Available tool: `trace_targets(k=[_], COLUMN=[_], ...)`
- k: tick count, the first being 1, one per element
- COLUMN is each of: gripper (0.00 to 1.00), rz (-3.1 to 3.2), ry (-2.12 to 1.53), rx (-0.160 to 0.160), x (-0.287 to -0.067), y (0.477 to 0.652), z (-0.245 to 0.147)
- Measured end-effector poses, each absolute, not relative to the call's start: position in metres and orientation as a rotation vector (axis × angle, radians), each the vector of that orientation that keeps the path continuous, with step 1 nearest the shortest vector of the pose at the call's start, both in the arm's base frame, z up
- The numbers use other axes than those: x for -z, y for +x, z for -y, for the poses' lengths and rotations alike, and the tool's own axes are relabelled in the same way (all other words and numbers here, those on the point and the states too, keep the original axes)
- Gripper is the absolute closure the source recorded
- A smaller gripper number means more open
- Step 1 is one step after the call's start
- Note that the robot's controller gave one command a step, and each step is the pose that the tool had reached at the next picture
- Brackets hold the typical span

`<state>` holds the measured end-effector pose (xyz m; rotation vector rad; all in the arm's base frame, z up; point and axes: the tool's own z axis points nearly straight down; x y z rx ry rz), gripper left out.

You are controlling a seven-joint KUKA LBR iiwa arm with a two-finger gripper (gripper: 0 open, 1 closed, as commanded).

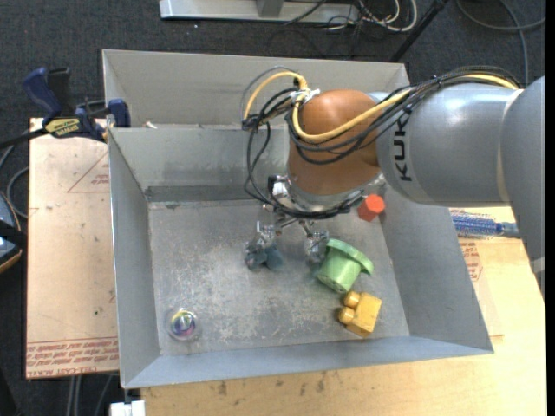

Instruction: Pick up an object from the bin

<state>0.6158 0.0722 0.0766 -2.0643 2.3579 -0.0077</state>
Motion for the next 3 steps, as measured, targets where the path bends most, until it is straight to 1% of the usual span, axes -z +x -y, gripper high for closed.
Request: trace_targets(k=[1,2,3], gripper=[0.00,1.00,1.00], rz=[-2.002,-2.005,-1.854], ry=[-2.404,-2.406,-2.524], rx=[0.007,0.020,0.011], x=[-0.077,-0.078,-0.272], y=[0.605,0.607,0.610], z=[-0.073,-0.068,-0.067])
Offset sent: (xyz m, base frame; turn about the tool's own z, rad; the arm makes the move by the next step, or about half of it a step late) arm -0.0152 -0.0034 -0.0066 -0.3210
